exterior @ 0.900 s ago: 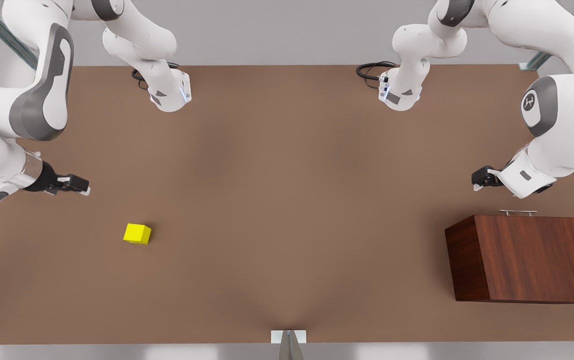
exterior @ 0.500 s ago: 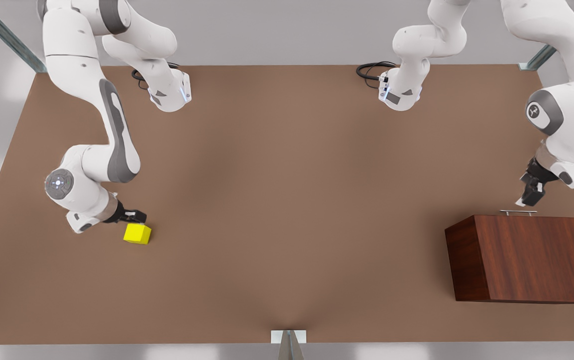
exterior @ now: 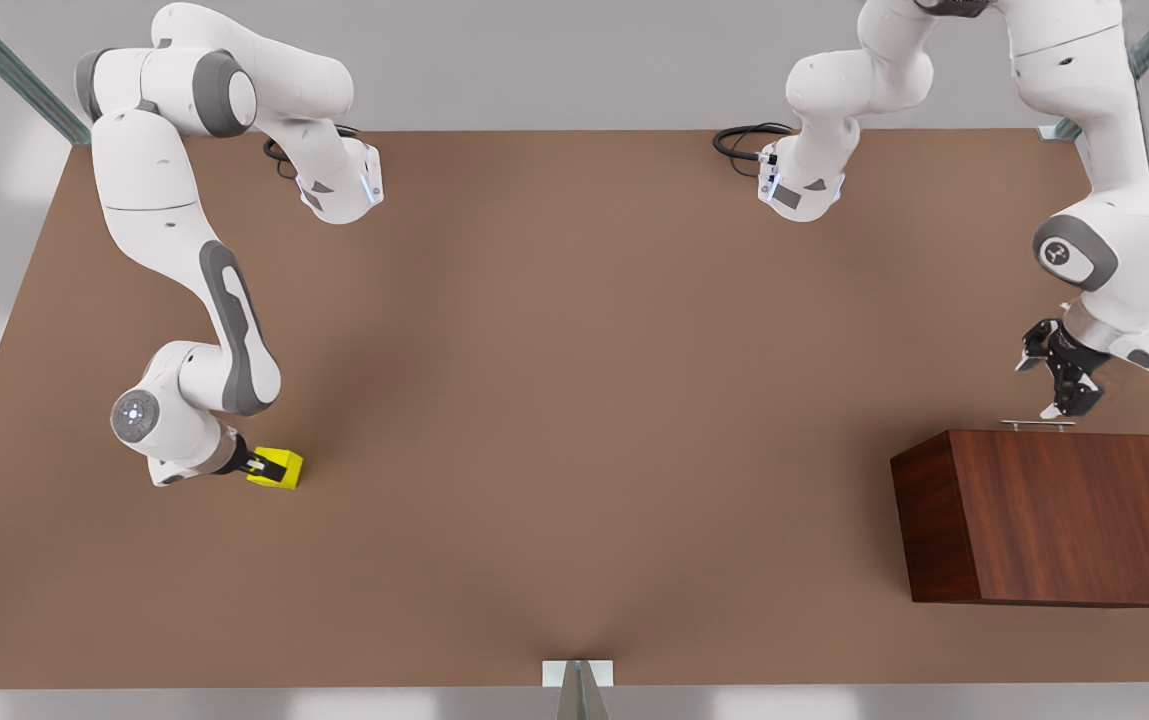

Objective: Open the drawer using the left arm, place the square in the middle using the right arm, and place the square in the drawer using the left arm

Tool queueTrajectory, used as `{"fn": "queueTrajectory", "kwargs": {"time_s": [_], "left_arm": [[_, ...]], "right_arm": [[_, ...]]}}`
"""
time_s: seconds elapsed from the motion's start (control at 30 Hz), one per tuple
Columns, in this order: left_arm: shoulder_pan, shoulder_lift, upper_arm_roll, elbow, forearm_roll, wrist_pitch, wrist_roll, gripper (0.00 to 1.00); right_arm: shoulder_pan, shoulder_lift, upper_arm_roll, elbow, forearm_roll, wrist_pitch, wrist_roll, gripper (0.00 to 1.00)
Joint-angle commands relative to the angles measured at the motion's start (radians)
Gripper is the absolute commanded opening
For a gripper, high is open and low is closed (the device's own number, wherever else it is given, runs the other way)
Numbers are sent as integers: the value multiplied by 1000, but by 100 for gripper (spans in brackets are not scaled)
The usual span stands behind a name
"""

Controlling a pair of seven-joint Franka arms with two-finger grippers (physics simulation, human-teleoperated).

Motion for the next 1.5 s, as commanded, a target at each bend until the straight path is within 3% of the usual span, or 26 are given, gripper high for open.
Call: {"fn": "queueTrajectory", "kwargs": {"time_s": [0.0,0.37,0.73,0.87,1.07,1.17,1.23,1.47], "left_arm": [[13,2,1,0,-31,1,0,100],[55,46,62,0,-54,19,14,100],[90,117,94,-51,-77,166,17,100],[96,137,96,-49,-78,201,32,100],[105,161,94,-49,-84,209,64,100],[105,169,93,-49,-86,208,63,100],[105,170,93,-51,-86,197,63,100],[104,132,96,-98,-90,159,64,100]], "right_arm": [[1,-1,0,-3,0,-2,-5,100],[15,25,3,-92,-9,81,-94,100],[22,17,3,-92,-11,64,-123,80],[25,17,3,-89,-11,66,-108,64],[31,-29,3,-75,-3,3,-102,64],[71,-127,64,-48,0,-109,68,65],[242,-124,68,-13,1,-98,345,67],[630,108,61,310,-2,-94,1007,66]]}}
